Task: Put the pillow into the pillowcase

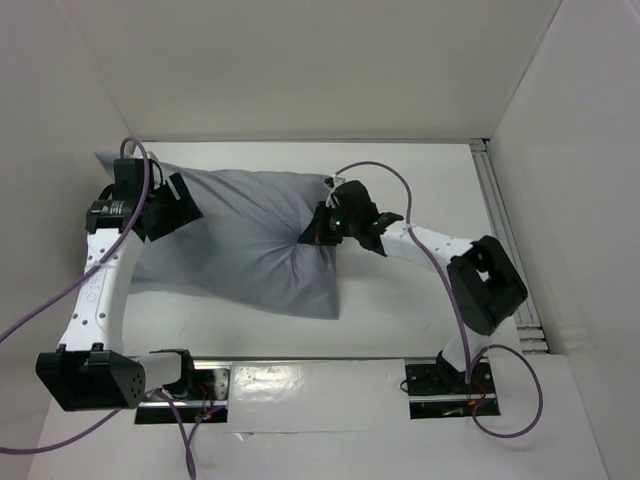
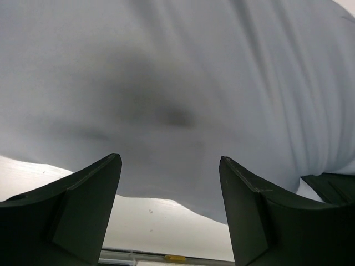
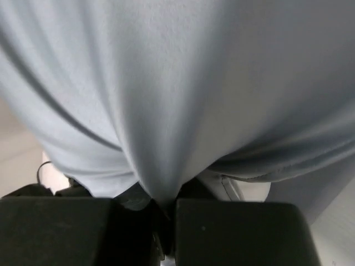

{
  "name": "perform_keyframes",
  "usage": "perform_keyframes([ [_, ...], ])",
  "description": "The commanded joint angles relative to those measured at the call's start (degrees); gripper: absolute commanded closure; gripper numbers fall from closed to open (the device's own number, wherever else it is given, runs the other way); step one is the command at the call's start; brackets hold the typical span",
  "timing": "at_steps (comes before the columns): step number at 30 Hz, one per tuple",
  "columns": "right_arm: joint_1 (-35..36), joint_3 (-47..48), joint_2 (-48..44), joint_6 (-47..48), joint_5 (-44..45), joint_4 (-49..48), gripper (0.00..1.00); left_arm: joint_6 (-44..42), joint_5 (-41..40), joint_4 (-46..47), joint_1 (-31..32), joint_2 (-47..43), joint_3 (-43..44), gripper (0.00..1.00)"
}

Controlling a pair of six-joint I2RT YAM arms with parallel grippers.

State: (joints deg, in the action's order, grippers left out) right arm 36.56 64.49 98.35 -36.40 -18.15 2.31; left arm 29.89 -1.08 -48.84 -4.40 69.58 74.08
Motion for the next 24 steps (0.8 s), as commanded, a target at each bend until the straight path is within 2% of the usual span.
perform_keyframes([
  [1,-4.0,-5.9,-6.3,-2.2,0.1,-4.3,1.00,-2.2,5.1,2.7,0.5,-3.2,0.4,0.16],
  [5,-10.4,-13.1,-16.6,0.5,1.2,-0.6,1.00,-2.7,4.5,2.7,1.6,-4.4,0.4,0.17],
  [8,-15.8,-15.1,-24.0,6.0,2.1,8.4,1.00,-2.7,5.0,2.7,2.8,-4.4,1.1,0.17],
  [13,-24.7,-14.9,-30.9,11.5,6.2,23.2,1.00,-2.7,6.1,2.7,5.4,-3.2,1.6,0.17],
  [14,-25.7,-14.4,-32.4,11.5,10.1,26.5,0.89,-2.7,6.1,2.7,6.5,-2.6,1.6,0.17],
  [15,-26.7,-14.4,-32.9,11.5,12.3,26.5,0.89,-2.7,6.1,2.7,7.2,-2.6,1.6,0.17],
  [16,-28.2,-13.0,-33.0,11.5,15.2,29.8,0.37,-2.1,5.6,2.7,7.8,-1.8,1.1,0.17],
  [17,-28.8,-12.1,-34.3,11.5,20.0,31.6,0.19,-1.5,5.6,2.7,9.1,-1.8,1.1,0.17],
  [19,-29.4,-8.4,-35.5,10.2,23.8,36.0,0.07,-1.5,4.1,2.7,10.6,-1.8,1.1,0.17],
  [20,-29.4,-7.0,-36.9,10.2,26.1,37.0,0.06,-1.0,3.4,2.7,11.9,-1.8,1.1,0.16],
  [24,-29.4,-0.6,-38.7,10.2,26.7,40.1,0.07,-0.5,0.5,2.7,14.9,-1.8,1.1,0.16],
])
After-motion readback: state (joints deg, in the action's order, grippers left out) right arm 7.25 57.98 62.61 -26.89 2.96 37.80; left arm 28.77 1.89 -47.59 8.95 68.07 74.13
